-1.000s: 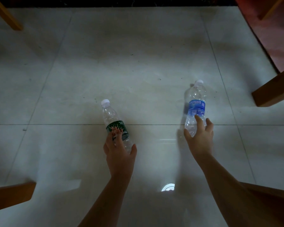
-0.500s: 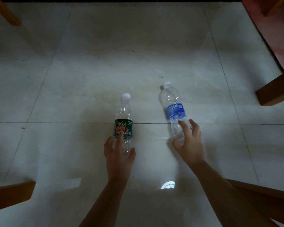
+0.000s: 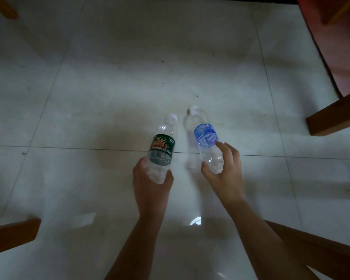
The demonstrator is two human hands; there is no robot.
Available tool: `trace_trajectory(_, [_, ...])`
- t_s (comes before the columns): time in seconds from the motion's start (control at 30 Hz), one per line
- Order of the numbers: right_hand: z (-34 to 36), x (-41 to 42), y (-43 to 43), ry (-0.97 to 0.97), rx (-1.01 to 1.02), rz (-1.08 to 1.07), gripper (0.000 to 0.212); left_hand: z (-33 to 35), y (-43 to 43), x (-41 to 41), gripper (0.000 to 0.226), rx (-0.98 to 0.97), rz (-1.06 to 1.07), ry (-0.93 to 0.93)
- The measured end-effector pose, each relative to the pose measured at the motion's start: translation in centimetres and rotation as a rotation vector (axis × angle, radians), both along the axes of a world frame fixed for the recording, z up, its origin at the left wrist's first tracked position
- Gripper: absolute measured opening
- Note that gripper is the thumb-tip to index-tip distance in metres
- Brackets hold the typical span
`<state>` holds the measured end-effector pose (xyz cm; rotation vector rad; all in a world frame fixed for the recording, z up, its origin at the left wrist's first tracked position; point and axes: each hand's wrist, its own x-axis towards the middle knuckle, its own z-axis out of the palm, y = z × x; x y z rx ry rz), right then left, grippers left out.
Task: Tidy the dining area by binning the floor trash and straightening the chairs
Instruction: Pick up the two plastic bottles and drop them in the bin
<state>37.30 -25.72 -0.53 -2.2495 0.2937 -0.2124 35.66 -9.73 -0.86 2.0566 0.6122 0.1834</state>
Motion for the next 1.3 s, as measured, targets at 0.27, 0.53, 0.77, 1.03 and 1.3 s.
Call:
trace_trajectory(0.27, [15.6,-1.8,2.7,0.039,0.057,0.053,0.057,15.1,0.9,-3.0,0.065,-0.043,0.095,-0.033])
trace_trajectory(0.53, [33.7,-4.0,6.2,0.030,0.119,0.039,0.058,33.5,3.9,-4.3,0.064,-0.155,0.166,-0.057])
trace_trajectory(0.77, [49.9,-5.7,11.0,-0.047,0.087,0.078,0.059,50.2,7.8,-7.0,0.060,-0.247,0.207,-0.098])
trace_trajectory(1.03, [64.9,-9.2,15.8,-0.116,0.152,0.157,0.057,65.0,11.7,-11.8,0.065,-0.240,0.284,-0.085])
trace_trajectory(1.3, [72.8,-11.8,16.6,-0.153,0.171,0.377,0.058,73.3,12.8,-17.2,0.067,-0.156,0.457,-0.125])
